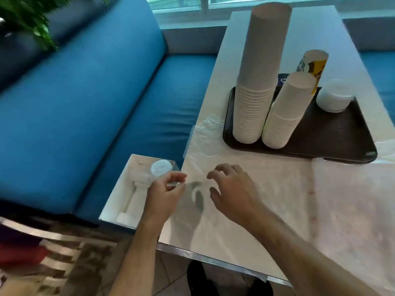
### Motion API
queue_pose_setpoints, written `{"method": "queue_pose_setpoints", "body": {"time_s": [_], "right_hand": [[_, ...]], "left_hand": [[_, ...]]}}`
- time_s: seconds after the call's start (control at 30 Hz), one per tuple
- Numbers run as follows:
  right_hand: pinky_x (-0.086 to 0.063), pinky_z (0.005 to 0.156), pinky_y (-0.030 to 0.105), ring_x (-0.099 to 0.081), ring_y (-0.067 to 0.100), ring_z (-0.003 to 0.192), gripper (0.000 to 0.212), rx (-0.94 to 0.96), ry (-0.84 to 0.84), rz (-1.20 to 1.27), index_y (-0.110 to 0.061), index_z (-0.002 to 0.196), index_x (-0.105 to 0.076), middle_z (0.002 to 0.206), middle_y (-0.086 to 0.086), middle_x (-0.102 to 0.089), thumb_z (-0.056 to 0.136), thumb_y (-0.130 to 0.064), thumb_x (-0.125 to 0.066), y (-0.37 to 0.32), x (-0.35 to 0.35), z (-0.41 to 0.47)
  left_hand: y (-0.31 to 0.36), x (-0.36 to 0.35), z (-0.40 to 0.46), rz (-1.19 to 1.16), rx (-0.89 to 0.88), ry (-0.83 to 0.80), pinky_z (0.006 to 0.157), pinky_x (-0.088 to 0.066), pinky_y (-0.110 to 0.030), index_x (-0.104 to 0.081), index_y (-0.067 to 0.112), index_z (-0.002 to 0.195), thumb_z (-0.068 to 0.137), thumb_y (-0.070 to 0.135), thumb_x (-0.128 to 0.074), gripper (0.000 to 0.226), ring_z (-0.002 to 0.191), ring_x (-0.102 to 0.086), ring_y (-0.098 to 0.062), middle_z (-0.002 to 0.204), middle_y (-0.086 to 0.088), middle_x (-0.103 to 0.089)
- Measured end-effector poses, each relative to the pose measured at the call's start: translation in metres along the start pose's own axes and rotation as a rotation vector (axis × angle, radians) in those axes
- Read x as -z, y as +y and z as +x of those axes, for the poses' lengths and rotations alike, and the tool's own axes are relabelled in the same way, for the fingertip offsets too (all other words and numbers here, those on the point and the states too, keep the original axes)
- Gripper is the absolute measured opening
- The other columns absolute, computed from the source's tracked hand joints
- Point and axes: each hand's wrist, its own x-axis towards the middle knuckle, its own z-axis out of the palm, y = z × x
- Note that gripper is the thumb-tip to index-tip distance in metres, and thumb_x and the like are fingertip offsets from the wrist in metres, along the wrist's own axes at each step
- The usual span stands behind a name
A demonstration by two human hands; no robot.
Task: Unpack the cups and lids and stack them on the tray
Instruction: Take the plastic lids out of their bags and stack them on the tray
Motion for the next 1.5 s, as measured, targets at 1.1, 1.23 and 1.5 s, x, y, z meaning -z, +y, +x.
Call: {"method": "queue_pose_setpoints", "body": {"time_s": [1.1,1.23,1.5], "right_hand": [[-0.037,0.106,0.035,-0.059,0.01,0.088,0.04,0.165,0.077,-0.209,-0.027,0.078,-0.074,0.088,-0.011,-0.073,0.095,-0.039,-0.04,-0.057,-0.13,0.109],[-0.039,0.106,0.036,-0.059,0.011,0.088,0.038,0.181,0.099,-0.204,-0.027,0.076,-0.074,0.085,-0.011,-0.072,0.094,-0.038,-0.041,-0.057,-0.13,0.11],[-0.038,0.104,0.035,-0.059,0.012,0.087,0.036,0.218,0.118,-0.219,-0.028,0.076,-0.072,0.084,-0.012,-0.07,0.093,-0.037,-0.041,-0.057,-0.13,0.11]], "left_hand": [[-0.196,0.027,0.218,-0.665,0.886,0.044,0.07,-0.054,-0.032,-0.06,0.015,0.128,0.079,0.042,-0.082,0.06,0.097,-0.063,-0.024,0.113,-0.008,-0.066],[-0.203,0.037,0.214,-0.818,0.838,0.096,0.069,-0.056,-0.032,-0.063,0.01,0.125,0.08,0.03,-0.083,0.053,0.094,-0.066,-0.026,0.113,-0.011,-0.069],[-0.159,0.077,0.174,-1.106,0.569,0.123,0.071,-0.061,-0.03,-0.059,0.012,0.129,0.092,0.023,-0.069,0.041,0.094,-0.067,-0.024,0.118,-0.012,-0.062]]}}
